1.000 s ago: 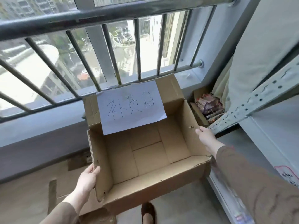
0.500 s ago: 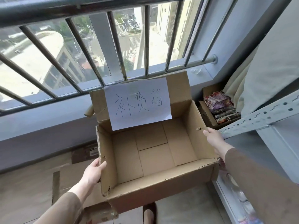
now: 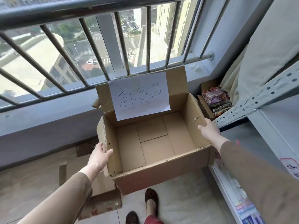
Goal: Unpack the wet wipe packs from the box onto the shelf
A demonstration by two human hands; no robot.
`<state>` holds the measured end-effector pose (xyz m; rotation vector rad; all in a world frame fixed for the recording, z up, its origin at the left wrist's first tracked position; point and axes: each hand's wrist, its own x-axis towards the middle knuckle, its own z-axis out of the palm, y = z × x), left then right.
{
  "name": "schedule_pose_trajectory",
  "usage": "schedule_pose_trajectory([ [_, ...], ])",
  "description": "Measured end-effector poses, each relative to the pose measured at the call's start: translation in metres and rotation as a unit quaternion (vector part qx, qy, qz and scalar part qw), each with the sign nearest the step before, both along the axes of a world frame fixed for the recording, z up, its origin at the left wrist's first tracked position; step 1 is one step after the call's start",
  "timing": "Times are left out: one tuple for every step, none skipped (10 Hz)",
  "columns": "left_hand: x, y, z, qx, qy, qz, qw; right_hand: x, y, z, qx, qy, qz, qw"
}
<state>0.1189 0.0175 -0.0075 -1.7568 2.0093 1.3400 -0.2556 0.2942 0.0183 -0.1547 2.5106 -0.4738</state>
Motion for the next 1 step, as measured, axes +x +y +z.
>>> schedule_pose_trajectory([
  [-0.0023,0.0034,0.0137,-0.019,0.009,-0.058,0.998,0.0249,0.0027,0.0154,-0.022,0.027,0.046,0.998],
])
